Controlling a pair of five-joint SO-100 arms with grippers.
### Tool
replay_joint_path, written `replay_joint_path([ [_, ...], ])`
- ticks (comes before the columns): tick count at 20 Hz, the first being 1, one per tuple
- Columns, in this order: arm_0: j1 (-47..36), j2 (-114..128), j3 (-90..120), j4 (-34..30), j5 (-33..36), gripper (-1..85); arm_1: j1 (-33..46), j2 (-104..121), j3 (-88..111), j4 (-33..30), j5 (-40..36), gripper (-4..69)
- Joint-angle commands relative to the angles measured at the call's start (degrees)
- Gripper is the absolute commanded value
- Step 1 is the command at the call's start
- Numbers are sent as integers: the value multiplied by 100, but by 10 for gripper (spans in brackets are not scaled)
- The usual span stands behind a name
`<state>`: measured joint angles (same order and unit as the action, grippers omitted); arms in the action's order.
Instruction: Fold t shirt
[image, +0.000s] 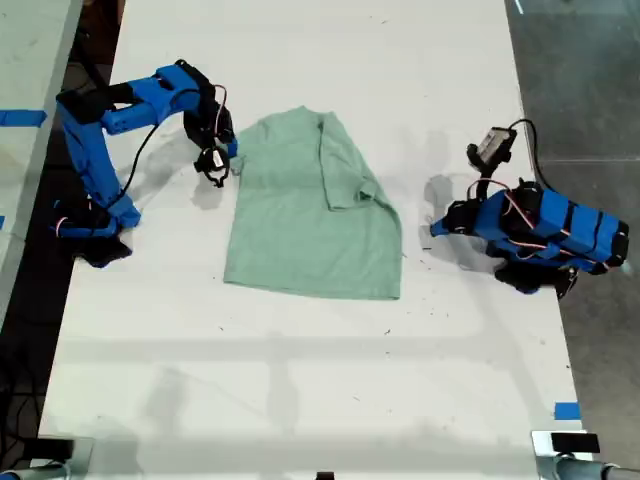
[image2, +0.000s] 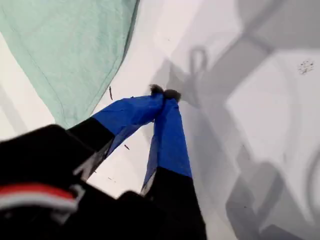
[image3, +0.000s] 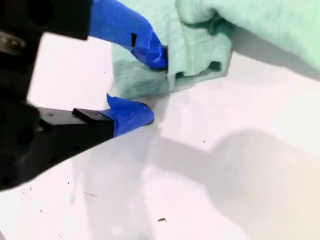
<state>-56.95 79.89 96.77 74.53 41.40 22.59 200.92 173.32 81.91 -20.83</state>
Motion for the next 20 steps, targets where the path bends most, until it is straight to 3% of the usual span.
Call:
replay_joint_path([
  [1, -35, -26, -202, -70, -79, 120, -18, 18, 44, 18, 18, -15],
  [3, -26, -220, -290, -9, -70, 1, -18, 18, 44, 18, 18, -15],
  [8, 70, -360, -510, 237, -132, 1, -18, 18, 44, 18, 18, -15],
  [13, 879, 272, -2338, 1635, -615, 1, -18, 18, 53, 18, 18, -15],
  [20, 2355, 387, -4061, 1679, -1046, 1, -18, 18, 53, 18, 18, -15],
])
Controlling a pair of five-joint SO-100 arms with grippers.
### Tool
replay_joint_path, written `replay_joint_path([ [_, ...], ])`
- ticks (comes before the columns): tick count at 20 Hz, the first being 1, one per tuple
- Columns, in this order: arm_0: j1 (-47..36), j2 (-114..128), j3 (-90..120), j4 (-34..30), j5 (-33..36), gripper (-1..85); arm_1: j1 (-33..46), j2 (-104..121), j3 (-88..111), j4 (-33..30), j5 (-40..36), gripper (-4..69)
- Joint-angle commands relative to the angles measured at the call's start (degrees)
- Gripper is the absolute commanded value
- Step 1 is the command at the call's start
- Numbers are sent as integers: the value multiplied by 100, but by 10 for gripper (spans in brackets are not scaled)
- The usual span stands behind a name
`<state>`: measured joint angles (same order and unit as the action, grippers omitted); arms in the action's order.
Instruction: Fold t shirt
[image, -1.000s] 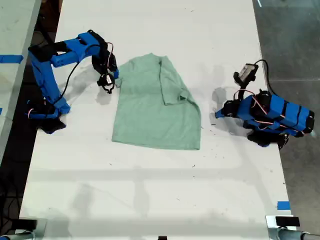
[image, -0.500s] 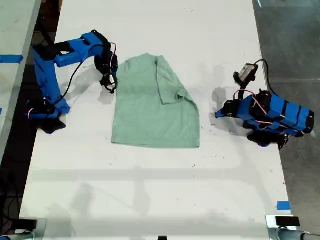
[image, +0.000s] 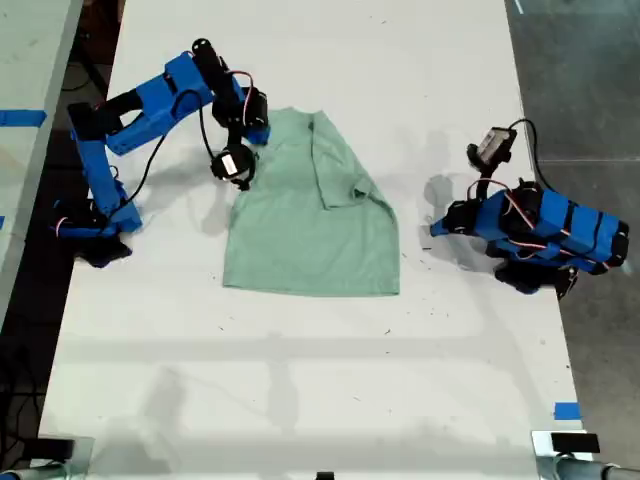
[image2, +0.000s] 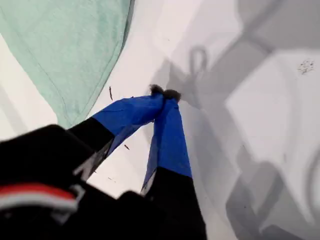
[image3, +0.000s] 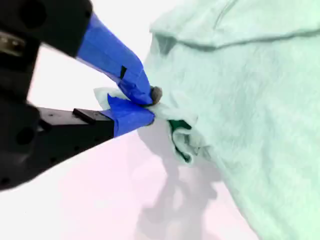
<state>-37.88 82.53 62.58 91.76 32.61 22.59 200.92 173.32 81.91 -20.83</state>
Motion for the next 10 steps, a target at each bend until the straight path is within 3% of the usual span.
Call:
replay_joint_path([
  [1, 694, -53, -940, -79, -237, 1, -18, 18, 53, 18, 18, -15],
  [4, 1257, -633, -1292, -439, -369, 45, -18, 18, 53, 18, 18, -15],
  [10, 1600, -1600, -1327, -1072, -554, 126, -18, 18, 53, 18, 9, -15],
])
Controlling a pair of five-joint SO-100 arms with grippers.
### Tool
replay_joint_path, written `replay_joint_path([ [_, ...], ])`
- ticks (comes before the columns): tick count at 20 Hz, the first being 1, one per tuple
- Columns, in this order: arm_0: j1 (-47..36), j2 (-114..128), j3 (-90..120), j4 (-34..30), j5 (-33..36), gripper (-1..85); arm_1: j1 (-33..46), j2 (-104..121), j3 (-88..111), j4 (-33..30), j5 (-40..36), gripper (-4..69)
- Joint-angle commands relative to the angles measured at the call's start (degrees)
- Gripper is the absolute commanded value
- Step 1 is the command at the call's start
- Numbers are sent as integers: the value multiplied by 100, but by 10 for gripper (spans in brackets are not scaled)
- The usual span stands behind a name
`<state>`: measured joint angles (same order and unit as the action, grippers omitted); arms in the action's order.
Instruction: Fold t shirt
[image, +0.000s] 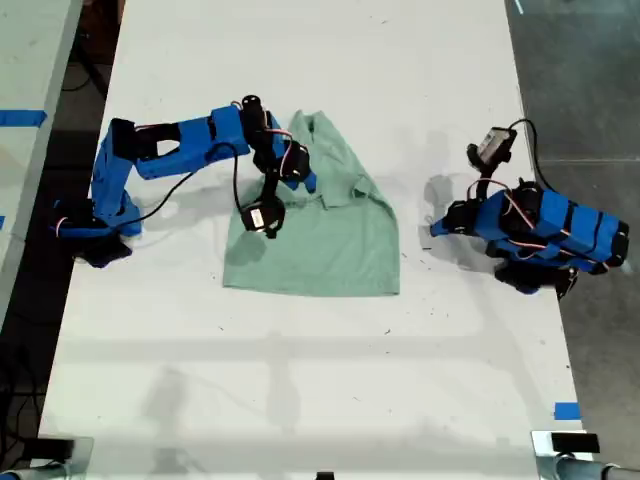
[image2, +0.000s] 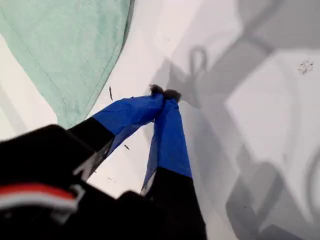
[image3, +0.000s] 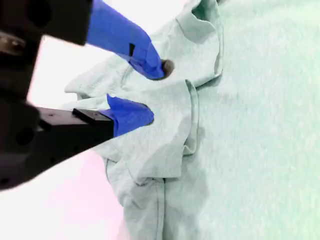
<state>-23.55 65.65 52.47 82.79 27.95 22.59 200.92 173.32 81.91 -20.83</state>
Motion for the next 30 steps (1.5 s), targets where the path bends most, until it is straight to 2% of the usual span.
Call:
replay_joint_path([
  [1, 176, 141, -325, -193, -88, 126, -18, 18, 53, 18, 9, -15],
  [4, -62, 888, -316, 149, -62, 87, -18, 18, 53, 18, 9, -15],
  [6, -369, 1846, -193, 527, -105, 7, -18, 18, 53, 18, 9, -15],
  [9, -765, 3612, 369, 809, -193, 1, -18, 18, 53, 18, 0, -15],
  [11, -580, 4816, 1081, 782, -466, 1, -18, 18, 53, 18, 0, -15],
  [13, -88, 6188, 2522, 369, -1002, 1, -18, 18, 44, 18, 0, -15],
  [17, 439, 9949, 6750, -1371, -1881, 1, -35, 18, 44, 18, 9, -15],
  [21, 1169, 11689, 10160, -2813, -2215, 1, -26, 18, 53, 9, 18, -15],
  [22, 1195, 12190, 10872, -2988, -2355, 1, -35, 18, 53, 9, 26, -15],
  [23, 1134, 12955, 11558, -2962, -2417, 4, -35, 18, 53, 9, 26, -15],
  [24, 1011, 13983, 12243, -2646, -2531, 1, -35, 18, 53, 9, 35, -15],
  [25, 940, 14045, 12560, -2443, -2654, 2, -26, 18, 62, 9, 26, -15],
  [28, 984, 14089, 12999, -2461, -2760, 23, -44, 18, 70, 0, 35, -15],
  [30, 879, 14089, 12946, -2101, -2997, 1, -26, 18, 79, 0, 35, -15],
])
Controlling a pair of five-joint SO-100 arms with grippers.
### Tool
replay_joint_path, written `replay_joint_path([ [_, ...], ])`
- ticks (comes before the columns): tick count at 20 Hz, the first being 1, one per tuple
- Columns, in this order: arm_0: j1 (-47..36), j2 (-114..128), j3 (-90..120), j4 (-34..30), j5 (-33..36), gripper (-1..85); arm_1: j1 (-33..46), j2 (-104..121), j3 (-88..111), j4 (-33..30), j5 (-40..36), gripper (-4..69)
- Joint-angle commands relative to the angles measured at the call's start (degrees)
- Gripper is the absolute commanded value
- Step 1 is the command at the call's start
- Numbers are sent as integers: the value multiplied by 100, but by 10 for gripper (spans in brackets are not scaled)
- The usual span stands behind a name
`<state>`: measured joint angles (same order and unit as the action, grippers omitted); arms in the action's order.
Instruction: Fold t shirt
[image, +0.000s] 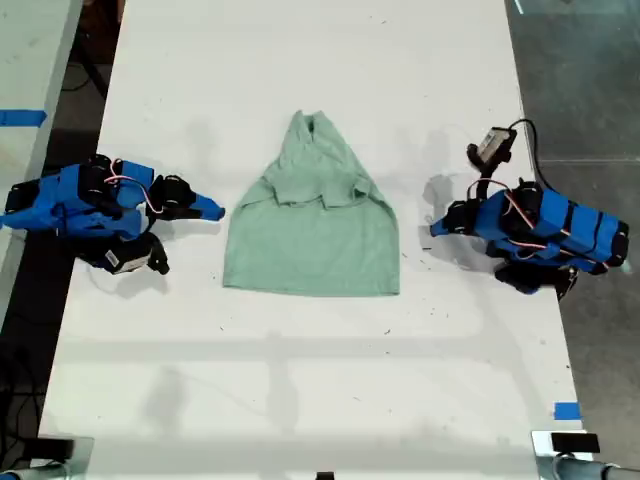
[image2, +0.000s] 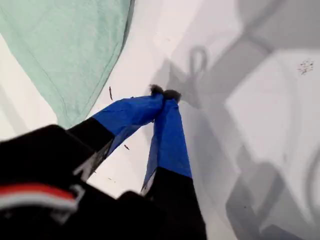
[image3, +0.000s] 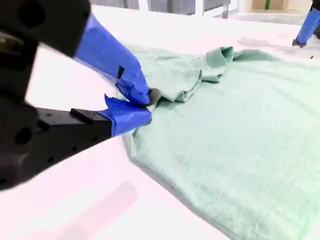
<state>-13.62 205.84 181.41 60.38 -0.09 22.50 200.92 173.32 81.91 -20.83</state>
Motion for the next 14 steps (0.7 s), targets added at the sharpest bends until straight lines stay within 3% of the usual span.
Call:
replay_joint_path([
  [1, 79, 70, 53, 149, -229, 28, -18, 18, 79, 0, 35, -15],
  [2, 246, 70, 18, 202, -492, 81, -18, 18, 79, 0, 44, -15],
  [6, 703, 70, -114, 264, -861, 58, -18, 18, 79, 0, 35, -15],
  [7, 694, 70, -105, 272, -721, 1, -18, 18, 79, 0, 26, -15],
  [9, 650, 70, -105, 316, -281, 1, -26, 18, 79, 0, 35, -15],
  [14, 431, 70, -114, 325, -308, 81, -35, 18, 70, 0, 26, -15],
])
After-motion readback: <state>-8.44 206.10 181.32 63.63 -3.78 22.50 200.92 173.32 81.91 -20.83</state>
